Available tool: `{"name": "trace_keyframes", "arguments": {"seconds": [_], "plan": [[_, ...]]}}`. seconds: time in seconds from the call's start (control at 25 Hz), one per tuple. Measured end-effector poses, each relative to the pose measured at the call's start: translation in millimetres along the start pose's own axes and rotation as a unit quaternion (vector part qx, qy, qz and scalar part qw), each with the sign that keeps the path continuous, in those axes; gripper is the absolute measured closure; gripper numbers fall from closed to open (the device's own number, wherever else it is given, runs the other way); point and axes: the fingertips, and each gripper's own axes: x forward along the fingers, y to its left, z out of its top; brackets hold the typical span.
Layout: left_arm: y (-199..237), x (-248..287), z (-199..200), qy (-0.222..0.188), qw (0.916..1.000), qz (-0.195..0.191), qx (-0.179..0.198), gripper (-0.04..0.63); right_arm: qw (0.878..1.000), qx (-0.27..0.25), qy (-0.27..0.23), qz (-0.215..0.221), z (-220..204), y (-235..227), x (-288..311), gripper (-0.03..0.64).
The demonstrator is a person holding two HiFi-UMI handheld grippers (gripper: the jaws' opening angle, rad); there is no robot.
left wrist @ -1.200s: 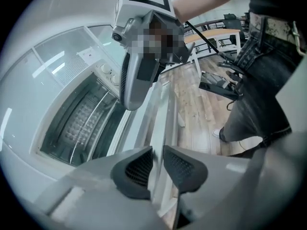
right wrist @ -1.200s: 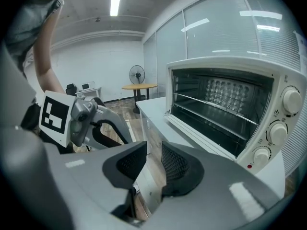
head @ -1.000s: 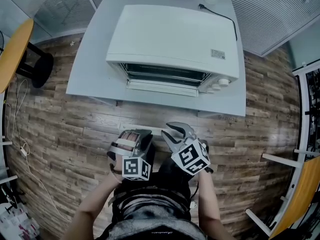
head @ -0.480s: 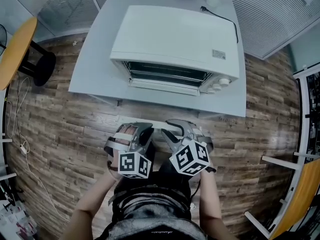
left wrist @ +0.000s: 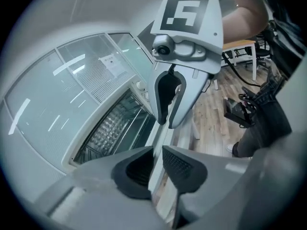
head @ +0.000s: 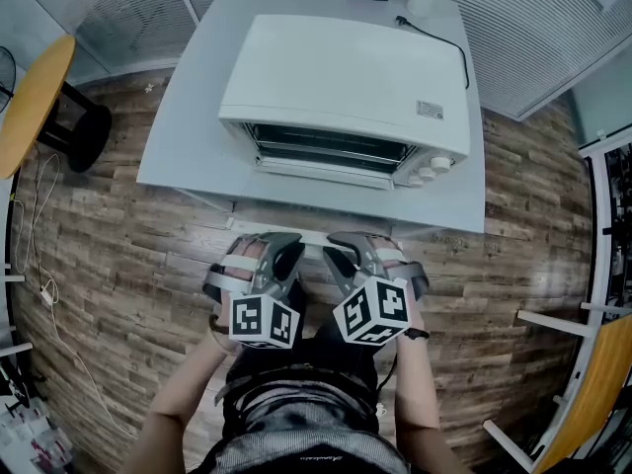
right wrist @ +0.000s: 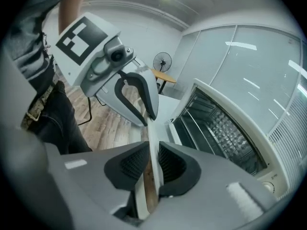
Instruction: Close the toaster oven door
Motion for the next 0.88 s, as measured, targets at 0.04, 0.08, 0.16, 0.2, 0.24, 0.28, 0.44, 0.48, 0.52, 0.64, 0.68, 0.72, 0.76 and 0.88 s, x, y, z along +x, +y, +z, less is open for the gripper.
{"name": "trace_keyframes", "arguments": {"seconds": [0.04, 0.08, 0.16, 0.2, 0.24, 0.28, 0.44, 0.48, 0.52, 0.64, 0.68, 0.72, 0.76, 0.88], "plan": [[2, 0, 1, -0.004, 1.0000, 0.003, -0.007, 0.526, 1.000, -0.001, -0.001, 0.000, 0, -2, 0, 0.551], [4, 0, 1, -0.009, 0.9998, 0.006, -0.017, 0.521, 1.000, -0.003, -0.002, -0.002, 1, -3, -1, 0.552], [7, -4, 3, -0.018, 0.9987, 0.011, -0.046, 0.504, 1.000, -0.008, -0.004, -0.007, 3, -7, -2, 0.554], [9, -8, 3, -0.023, 0.9979, 0.016, -0.059, 0.493, 1.000, -0.010, -0.005, -0.009, 5, -10, -3, 0.554], [10, -12, 4, -0.029, 0.9972, 0.022, -0.066, 0.466, 1.000, -0.013, -0.006, -0.012, 7, -13, -5, 0.554], [11, -16, 4, -0.035, 0.9967, 0.028, -0.067, 0.457, 1.000, -0.015, -0.007, -0.015, 9, -16, -6, 0.554], [5, -21, -4, -0.030, 0.9985, 0.035, -0.029, 0.428, 0.999, -0.031, 0.000, -0.028, 11, -27, -6, 0.560], [5, -19, -6, -0.023, 0.9990, 0.037, -0.008, 0.411, 0.999, -0.034, 0.002, -0.030, 12, -30, -5, 0.565], [5, -17, -8, -0.014, 0.9990, 0.040, 0.014, 0.408, 0.999, -0.036, 0.003, -0.031, 12, -32, -5, 0.565], [9, -7, -11, 0.006, 0.9976, 0.043, 0.053, 0.405, 0.999, -0.036, 0.003, -0.033, 13, -38, -5, 0.565], [11, -4, -11, 0.008, 0.9976, 0.042, 0.055, 0.405, 0.999, -0.037, 0.004, -0.036, 14, -40, -5, 0.565], [12, -2, -10, 0.009, 0.9976, 0.041, 0.055, 0.407, 0.998, -0.039, 0.004, -0.039, 14, -42, -5, 0.566], [14, 0, -9, 0.009, 0.9976, 0.040, 0.056, 0.434, 0.998, -0.041, 0.004, -0.042, 15, -44, -5, 0.565], [19, 0, -5, 0.005, 0.9972, 0.044, 0.061, 0.477, 0.998, -0.044, 0.003, -0.054, 18, -53, -6, 0.563]]}}
